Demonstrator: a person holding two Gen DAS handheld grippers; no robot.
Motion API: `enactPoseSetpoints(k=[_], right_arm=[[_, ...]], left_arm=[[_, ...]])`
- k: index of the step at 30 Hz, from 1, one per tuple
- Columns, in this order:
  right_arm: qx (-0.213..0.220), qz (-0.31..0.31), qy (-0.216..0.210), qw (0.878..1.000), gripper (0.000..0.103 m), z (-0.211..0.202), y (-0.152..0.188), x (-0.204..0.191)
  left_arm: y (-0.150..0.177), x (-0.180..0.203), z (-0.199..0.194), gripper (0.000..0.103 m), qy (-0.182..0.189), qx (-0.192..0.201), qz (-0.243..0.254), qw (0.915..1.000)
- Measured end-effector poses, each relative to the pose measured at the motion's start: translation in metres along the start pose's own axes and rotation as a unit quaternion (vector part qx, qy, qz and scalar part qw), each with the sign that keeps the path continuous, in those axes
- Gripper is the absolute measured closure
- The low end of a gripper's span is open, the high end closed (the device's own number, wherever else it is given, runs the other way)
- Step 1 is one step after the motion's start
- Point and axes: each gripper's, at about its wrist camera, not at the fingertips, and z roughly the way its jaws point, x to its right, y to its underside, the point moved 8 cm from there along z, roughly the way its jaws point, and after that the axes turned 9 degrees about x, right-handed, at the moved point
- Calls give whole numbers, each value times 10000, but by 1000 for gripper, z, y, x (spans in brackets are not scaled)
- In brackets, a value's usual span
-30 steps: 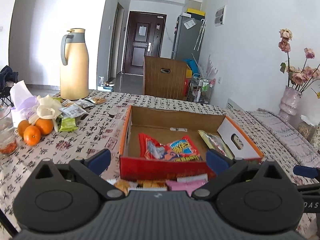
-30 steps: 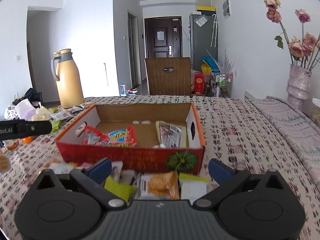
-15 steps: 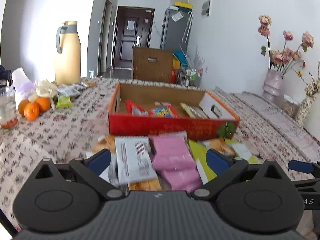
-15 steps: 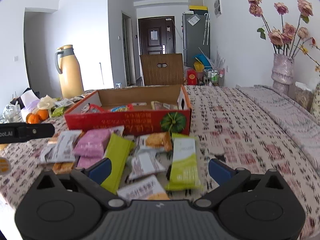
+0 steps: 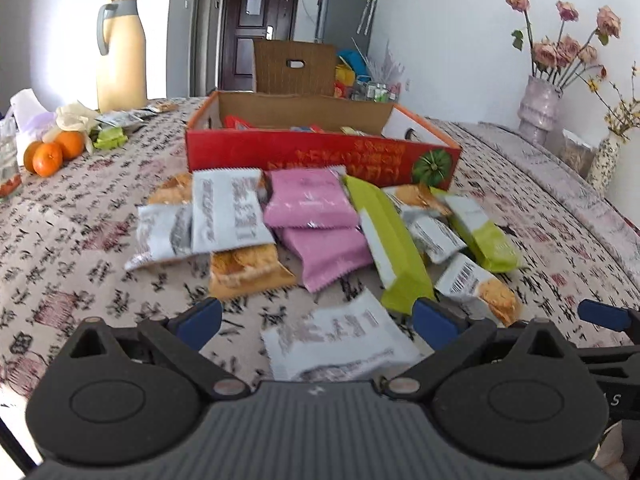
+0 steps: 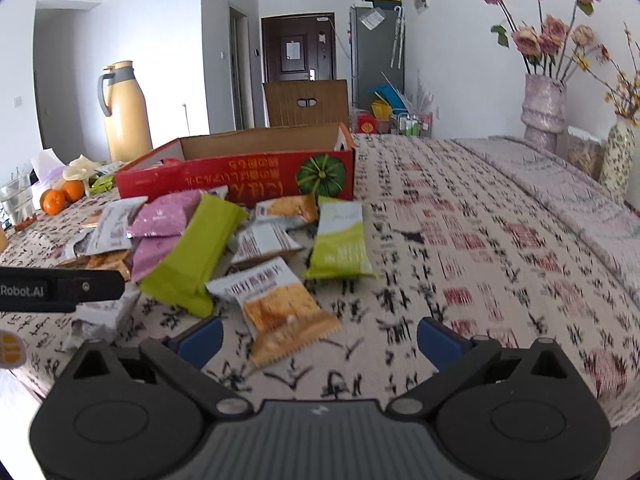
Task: Organize snacks
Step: 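Move both open tools back over the snack pile, then grasp the white-blue packet with the left tool while the right tool grasps the oat-crisp packet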
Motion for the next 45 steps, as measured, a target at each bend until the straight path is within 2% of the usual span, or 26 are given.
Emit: enactPoseSetpoints(k=[11,16,19,21,25,28,29,38,43,45], right_arm=[[8,106,5,9999,0,0,9,6],[38,81,-31,10000,0,0,10,2],[35,82,-27,10000,0,1,10,0],[36,85,-22,10000,0,1,9,0],[38,87,-20,10000,0,1,9,0],[30,86,-20,10000,0,2,10,-1],[32,85,-22,10000,0,2,10,-1],[87,105,-53,9999,0,3,11,-3],[203,-10,-69,9998,0,7,5,-7],[273,-112,-108,9995,3,12,0,-10]], left_arm=[[23,5,6,0,-117,-237,6,9997],[24,2,7,0,-161,-165,-2,9997],[23,1,7,8,-153,-129,1,9998],[22,1,5,25,-114,-67,-2,9999],[21,-1,1,32,4,14,-73,10000],[20,-1,-1,42,70,48,-69,9999],[20,-1,-1,51,74,59,-66,9999],[16,-10,-9,57,153,124,-168,9997],[5,-9,-20,57,193,359,-95,9991],[2,-8,-22,57,205,430,-64,9988]])
